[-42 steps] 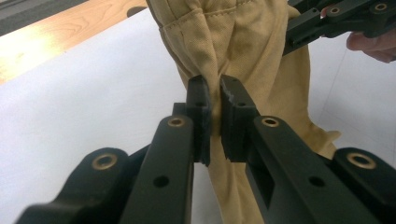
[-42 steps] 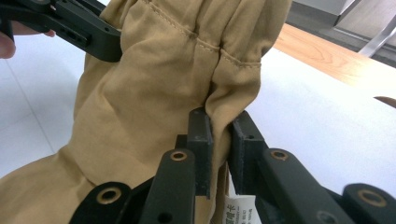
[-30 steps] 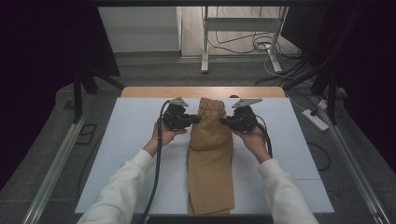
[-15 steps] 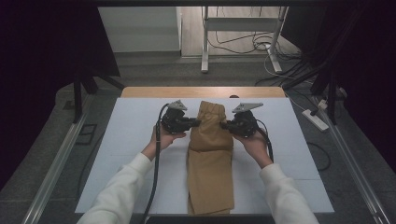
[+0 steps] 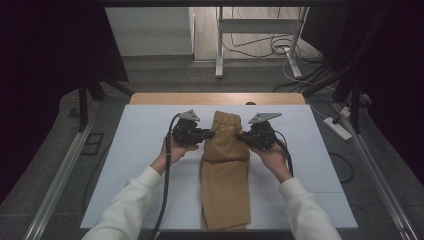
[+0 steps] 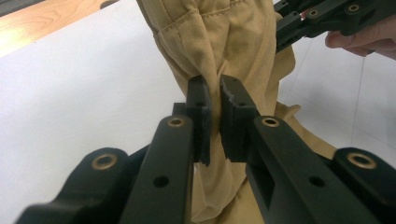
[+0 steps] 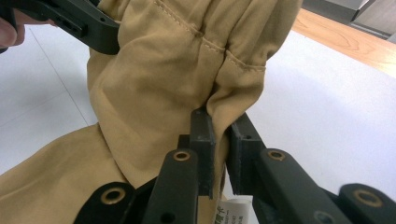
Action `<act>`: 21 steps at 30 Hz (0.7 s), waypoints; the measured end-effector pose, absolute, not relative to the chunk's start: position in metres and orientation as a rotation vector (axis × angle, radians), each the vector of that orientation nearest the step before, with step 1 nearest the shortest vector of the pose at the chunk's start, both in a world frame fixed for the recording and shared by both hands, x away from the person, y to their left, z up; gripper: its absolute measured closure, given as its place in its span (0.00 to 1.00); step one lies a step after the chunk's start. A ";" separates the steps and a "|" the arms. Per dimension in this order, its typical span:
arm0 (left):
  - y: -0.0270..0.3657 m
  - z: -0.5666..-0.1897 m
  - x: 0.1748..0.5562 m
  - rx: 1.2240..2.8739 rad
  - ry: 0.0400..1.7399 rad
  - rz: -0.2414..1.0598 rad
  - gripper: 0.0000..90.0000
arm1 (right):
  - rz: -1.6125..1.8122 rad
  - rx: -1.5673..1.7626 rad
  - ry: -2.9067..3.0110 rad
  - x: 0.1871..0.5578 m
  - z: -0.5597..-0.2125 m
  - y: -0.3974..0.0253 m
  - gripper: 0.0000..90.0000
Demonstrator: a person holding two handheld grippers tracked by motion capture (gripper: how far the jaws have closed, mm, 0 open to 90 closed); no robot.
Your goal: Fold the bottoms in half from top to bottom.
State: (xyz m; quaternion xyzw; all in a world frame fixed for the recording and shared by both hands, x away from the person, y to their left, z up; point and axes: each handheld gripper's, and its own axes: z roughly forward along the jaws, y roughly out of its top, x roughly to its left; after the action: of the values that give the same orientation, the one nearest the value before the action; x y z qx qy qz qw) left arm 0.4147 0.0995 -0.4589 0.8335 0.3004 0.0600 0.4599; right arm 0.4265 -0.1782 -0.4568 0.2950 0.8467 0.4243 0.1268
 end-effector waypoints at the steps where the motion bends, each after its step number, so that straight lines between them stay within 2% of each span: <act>1: 0.099 -0.459 0.414 2.049 0.739 0.146 0.92 | 1.238 0.857 2.464 0.426 -0.457 -0.178 0.91; 21: 0.099 -0.463 0.401 2.049 0.721 0.133 0.92 | 1.246 0.846 2.475 0.412 -0.462 -0.181 0.91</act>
State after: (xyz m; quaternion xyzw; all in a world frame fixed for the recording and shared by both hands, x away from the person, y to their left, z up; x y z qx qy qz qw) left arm 0.4008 0.0994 -0.4626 0.8340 0.2933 0.0542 0.4641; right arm 0.4119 -0.1809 -0.4615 0.2897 0.8480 0.4267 0.1220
